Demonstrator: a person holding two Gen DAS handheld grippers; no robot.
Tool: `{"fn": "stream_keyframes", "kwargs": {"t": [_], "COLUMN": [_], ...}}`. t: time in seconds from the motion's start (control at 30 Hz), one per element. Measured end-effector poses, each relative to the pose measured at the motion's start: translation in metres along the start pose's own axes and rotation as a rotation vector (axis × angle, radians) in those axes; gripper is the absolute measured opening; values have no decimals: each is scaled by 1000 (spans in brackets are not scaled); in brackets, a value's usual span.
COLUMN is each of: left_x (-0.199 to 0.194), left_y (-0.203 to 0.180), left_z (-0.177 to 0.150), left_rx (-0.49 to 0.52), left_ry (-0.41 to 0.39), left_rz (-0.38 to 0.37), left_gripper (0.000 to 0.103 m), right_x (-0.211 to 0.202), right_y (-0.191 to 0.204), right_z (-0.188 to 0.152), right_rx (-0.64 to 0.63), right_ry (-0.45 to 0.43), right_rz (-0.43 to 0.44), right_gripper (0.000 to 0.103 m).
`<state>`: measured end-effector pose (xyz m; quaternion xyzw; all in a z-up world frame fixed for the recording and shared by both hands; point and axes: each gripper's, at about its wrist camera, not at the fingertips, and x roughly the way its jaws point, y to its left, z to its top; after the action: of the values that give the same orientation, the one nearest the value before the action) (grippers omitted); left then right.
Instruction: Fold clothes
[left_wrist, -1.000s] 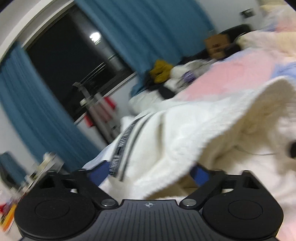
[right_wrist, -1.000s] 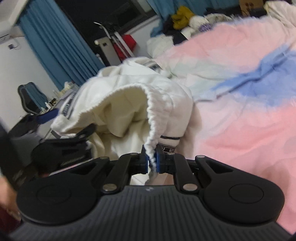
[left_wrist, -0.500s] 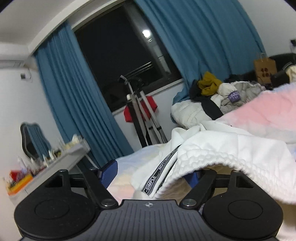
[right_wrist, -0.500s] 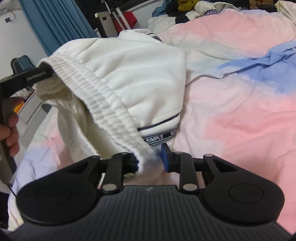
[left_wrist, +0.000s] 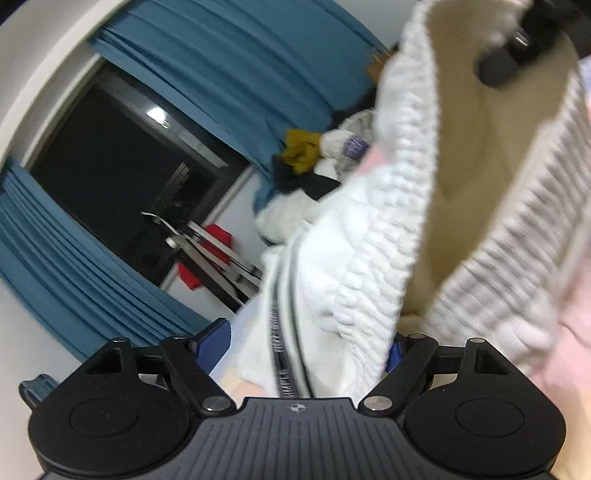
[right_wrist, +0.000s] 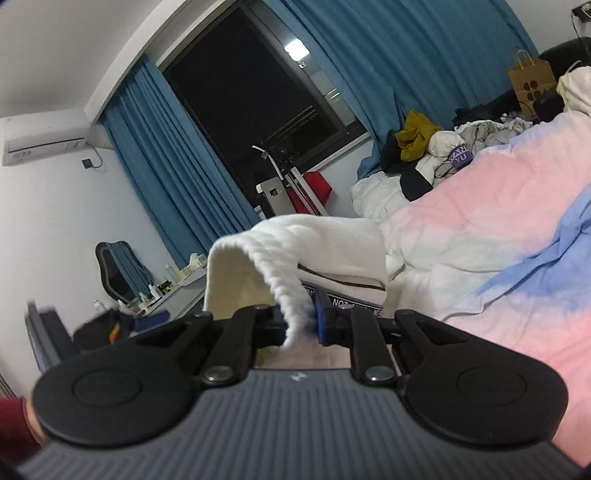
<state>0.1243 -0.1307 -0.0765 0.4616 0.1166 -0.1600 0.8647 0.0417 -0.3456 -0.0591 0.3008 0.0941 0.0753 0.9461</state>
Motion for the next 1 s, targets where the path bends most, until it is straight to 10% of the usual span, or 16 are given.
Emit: {"fn": "stream_keyframes", "kwargs": {"t": [0.33,0.6,0.87,1.0], "left_x": [13,13,22,18], "left_y": [-42,9,85,141], "left_z": [-7,-9,-6,-25], "left_rx": [57,-406,-766,-937], "left_ry": [72,110,146,115], "left_rz": [27,178,182,144], "left_gripper": [84,63,47,42], "right_x": [-5,2,31,18], "right_y": [-6,0,7,34], "right_z": [15,7,-37,-45], "right_rx": [38,-54,-163,-208], "right_ry": [-79,-17,332,339], "right_rz": [61,0,-42,38], "right_gripper": [13,12,12,12]}}
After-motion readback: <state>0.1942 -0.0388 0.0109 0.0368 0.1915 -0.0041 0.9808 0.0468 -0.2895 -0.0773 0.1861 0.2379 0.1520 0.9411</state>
